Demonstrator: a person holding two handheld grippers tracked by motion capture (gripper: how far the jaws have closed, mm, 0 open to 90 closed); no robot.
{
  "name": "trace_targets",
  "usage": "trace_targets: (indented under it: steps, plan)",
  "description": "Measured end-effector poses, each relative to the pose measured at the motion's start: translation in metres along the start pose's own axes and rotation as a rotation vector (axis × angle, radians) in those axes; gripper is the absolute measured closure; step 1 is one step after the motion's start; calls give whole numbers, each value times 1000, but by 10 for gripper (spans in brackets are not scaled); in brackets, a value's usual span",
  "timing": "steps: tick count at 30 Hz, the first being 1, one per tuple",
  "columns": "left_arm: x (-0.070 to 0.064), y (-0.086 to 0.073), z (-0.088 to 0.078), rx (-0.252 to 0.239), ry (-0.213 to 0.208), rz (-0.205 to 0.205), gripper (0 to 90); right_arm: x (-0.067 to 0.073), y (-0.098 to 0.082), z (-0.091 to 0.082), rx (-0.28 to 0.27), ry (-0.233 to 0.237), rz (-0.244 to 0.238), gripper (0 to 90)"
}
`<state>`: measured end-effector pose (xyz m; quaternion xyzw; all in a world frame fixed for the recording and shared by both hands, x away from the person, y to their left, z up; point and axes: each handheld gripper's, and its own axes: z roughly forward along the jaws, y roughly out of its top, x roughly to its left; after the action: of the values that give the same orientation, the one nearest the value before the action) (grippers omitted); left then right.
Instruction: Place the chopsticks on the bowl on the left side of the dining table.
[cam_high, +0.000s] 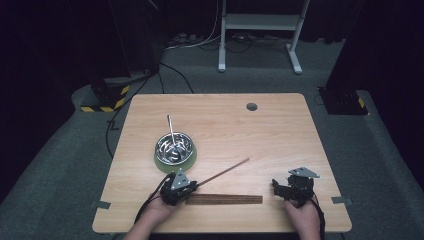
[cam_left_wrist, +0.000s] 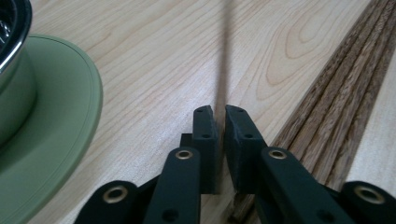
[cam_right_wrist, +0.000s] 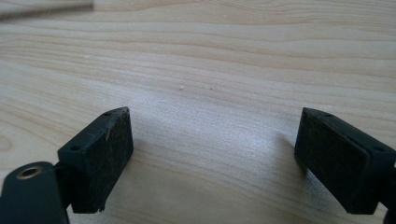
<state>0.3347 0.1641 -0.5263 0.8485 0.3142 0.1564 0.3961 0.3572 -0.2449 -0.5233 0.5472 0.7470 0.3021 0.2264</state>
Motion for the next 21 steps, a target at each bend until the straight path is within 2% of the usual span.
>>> trace_targets:
  steps: [5, 9, 11, 13, 16, 17, 20, 21]
  plan:
    - [3, 0, -1, 1, -16, -24, 832, -1, 0, 0, 1, 12, -8, 113]
    - [2, -1, -2, 3, -8, -28, 833, -1, -1, 1, -15, 8, -6, 112]
    - [3, -2, -5, -13, -5, -27, 833, -1, -1, 1, -16, 8, -10, 112]
    - [5, -4, -8, -36, -7, -43, 833, 0, 0, 0, 1, 21, -14, 113]
    - [7, -6, -13, -53, -12, -56, 833, 0, -1, 0, -11, 15, -14, 113]
    - [8, -8, -16, -73, -9, -69, 833, 0, -1, 0, -10, 18, -18, 113]
    - [11, -9, -19, -84, 0, -79, 833, 1, -1, 1, -18, 17, -22, 113]
    - [13, -10, -21, -94, 3, -103, 833, 1, -1, 0, -15, 21, -21, 113]
